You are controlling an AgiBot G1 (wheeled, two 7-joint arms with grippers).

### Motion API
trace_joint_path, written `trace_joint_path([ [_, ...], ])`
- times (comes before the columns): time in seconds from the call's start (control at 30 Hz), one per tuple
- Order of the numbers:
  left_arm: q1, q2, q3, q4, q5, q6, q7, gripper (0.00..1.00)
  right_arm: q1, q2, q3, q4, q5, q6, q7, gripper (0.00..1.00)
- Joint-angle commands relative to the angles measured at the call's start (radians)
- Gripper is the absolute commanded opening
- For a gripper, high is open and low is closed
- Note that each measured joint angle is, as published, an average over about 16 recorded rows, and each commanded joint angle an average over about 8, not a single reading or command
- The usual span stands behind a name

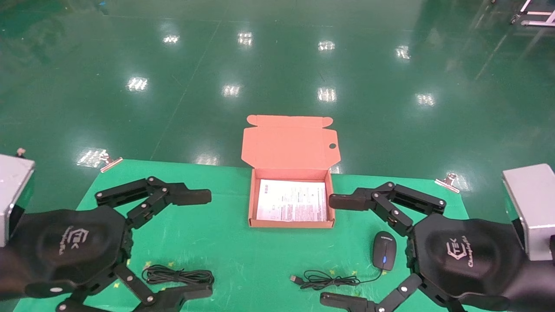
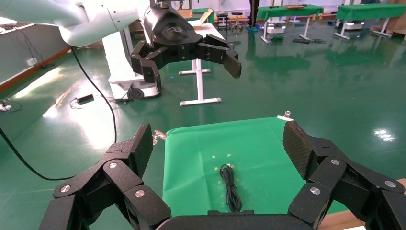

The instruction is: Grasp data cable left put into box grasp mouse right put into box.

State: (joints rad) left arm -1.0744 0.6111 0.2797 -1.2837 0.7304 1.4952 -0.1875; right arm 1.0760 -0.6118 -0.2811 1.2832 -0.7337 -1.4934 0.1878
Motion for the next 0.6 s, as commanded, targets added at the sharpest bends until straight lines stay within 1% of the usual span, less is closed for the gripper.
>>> trace_joint_path([
  [0.03,0.0,0.0,0.0,0.0,0.0,0.0,0.0,1.0,0.0,0.0,0.0,0.0,0.0,0.0,0.0,1.0],
  [0.6,-0.002,0.002,0.001,0.001,0.002,-0.002,0.0,1.0,0.0,0.0,0.0,0.0,0.001,0.0,0.0,1.0],
])
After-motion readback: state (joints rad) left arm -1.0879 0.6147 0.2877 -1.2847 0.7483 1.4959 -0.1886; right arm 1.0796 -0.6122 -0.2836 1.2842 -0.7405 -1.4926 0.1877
